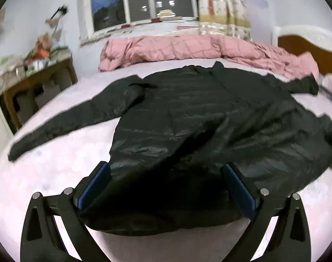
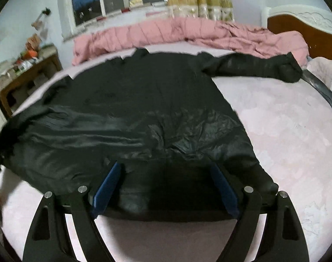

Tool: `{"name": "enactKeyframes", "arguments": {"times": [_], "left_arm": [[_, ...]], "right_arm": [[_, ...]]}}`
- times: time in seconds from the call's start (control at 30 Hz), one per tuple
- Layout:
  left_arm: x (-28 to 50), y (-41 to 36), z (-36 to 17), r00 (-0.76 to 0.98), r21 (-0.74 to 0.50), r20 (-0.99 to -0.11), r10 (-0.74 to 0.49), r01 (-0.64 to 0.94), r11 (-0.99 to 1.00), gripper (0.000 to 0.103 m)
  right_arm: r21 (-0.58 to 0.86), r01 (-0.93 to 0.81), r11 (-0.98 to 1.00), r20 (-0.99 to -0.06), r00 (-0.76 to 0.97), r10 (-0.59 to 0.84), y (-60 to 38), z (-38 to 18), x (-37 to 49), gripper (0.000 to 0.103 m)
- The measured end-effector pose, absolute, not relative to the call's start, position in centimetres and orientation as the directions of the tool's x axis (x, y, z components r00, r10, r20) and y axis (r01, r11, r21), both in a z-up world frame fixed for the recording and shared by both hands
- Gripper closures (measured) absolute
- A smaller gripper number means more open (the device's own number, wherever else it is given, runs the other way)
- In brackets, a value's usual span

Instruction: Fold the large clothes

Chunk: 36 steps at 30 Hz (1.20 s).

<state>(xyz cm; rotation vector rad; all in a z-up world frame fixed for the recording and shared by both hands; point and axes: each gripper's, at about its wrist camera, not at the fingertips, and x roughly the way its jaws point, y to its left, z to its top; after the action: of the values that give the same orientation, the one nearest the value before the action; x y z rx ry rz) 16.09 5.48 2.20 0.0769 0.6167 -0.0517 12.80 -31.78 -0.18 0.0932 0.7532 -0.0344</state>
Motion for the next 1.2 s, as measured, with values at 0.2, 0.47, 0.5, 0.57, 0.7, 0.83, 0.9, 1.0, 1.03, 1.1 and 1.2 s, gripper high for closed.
{"name": "enactKeyframes", "arguments": {"times": [0.2,0.47,0.5,0.57,0.7,0.83,0.9,1.0,1.03,1.1,1.2], "left_arm": [[14.1,5.9,3.7,0.892,0.043,-0.451,-0.019,0.044,0.998,0.001],[11.8,3.3,4.4,0.957,0.162,-0.291,-0.019,0.069,0.984,0.001],[11.6,3.3,4.5,0.961,0.168,-0.277,-0.012,0.061,0.984,0.000],[11.3,3.4,4.7,0.964,0.164,-0.265,-0.022,0.067,0.984,0.000],[11.8,3.8,4.8,0.960,0.148,-0.279,-0.017,0.060,0.987,0.000],[11.3,4.3,5.1,0.964,0.136,-0.263,-0.038,0.076,0.988,0.000],[11.1,4.6,5.2,0.967,0.135,-0.252,-0.036,0.072,0.988,0.000],[11.0,5.1,5.2,0.968,0.119,-0.248,-0.039,0.071,0.990,0.000],[11.1,5.2,5.2,0.967,0.111,-0.250,-0.040,0.069,0.991,0.000],[11.2,5.3,5.2,0.966,0.098,-0.254,-0.046,0.073,0.993,0.000],[11.2,5.4,5.4,0.961,0.094,-0.270,-0.068,0.097,0.991,0.001]], "right_arm": [[-0.031,0.093,0.995,-0.693,0.716,-0.089,-31.2,0.1,13.5,0.017],[-0.176,0.051,0.983,-0.668,0.728,-0.157,-28.5,2.1,15.2,0.017],[-0.208,0.016,0.978,-0.663,0.733,-0.153,-27.9,2.1,15.3,0.018],[-0.252,-0.010,0.968,-0.634,0.757,-0.157,-27.1,2.3,15.2,0.017],[-0.217,-0.016,0.976,-0.641,0.756,-0.130,-26.3,3.0,15.5,0.018],[-0.192,0.006,0.981,-0.628,0.768,-0.128,-26.2,4.0,15.4,0.017],[-0.143,0.011,0.990,-0.646,0.757,-0.102,-26.3,4.3,15.6,0.017],[-0.122,0.005,0.993,-0.650,0.756,-0.083,-26.1,4.8,15.5,0.017],[-0.138,0.003,0.990,-0.643,0.760,-0.092,-25.9,5.0,15.4,0.018],[-0.174,0.016,0.985,-0.620,0.775,-0.122,-25.7,5.6,14.8,0.018],[-0.152,0.021,0.988,-0.590,0.800,-0.108,-26.3,6.4,13.6,0.017]]}}
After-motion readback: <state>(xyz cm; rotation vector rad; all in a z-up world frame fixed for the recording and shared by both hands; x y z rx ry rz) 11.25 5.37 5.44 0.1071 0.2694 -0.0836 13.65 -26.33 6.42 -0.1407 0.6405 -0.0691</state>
